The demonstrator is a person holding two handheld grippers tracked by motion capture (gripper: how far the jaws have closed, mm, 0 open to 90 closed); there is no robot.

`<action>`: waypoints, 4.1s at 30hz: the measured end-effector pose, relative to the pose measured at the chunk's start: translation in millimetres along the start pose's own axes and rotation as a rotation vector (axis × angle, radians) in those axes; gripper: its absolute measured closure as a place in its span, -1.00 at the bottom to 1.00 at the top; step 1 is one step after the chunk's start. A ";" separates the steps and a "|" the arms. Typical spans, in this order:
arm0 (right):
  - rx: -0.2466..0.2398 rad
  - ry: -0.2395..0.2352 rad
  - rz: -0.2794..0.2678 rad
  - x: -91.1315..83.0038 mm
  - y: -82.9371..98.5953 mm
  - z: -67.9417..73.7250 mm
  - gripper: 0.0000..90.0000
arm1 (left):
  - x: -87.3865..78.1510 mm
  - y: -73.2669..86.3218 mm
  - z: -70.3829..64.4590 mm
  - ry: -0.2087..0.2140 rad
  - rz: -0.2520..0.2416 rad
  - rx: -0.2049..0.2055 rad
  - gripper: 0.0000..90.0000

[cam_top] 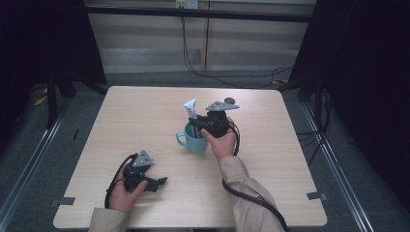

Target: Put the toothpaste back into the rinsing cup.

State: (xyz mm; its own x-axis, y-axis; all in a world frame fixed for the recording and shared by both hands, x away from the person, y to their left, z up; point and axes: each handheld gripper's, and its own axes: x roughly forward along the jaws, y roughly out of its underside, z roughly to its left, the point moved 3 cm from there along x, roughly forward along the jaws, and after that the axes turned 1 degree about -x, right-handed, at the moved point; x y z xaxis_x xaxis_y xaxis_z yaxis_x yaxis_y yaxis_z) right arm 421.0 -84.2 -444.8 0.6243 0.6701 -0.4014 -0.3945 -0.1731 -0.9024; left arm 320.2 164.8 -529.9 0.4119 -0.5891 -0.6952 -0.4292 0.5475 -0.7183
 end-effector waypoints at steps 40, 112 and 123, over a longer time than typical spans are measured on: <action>0.013 0.002 0.048 -6.2 3.2 2.5 0.35 | -0.6 0.2 -0.4 -0.003 0.004 -0.001 -0.76; 0.019 -0.048 0.130 -84.1 19.9 -16.4 -0.63 | -1.3 0.8 -1.0 -0.006 0.003 -0.003 -0.76; 0.017 -0.042 0.146 -96.8 27.1 -21.8 -0.63 | -1.4 0.8 -1.0 -0.006 0.003 -0.003 -0.76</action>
State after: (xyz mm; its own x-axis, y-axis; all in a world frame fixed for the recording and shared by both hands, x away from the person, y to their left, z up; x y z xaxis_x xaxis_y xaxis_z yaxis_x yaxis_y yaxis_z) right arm 364.6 -169.6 -433.8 0.5307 0.6688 -0.5206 -0.4902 -0.2589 -0.8323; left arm 318.6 165.5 -529.5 0.4152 -0.5842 -0.6973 -0.4329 0.5473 -0.7163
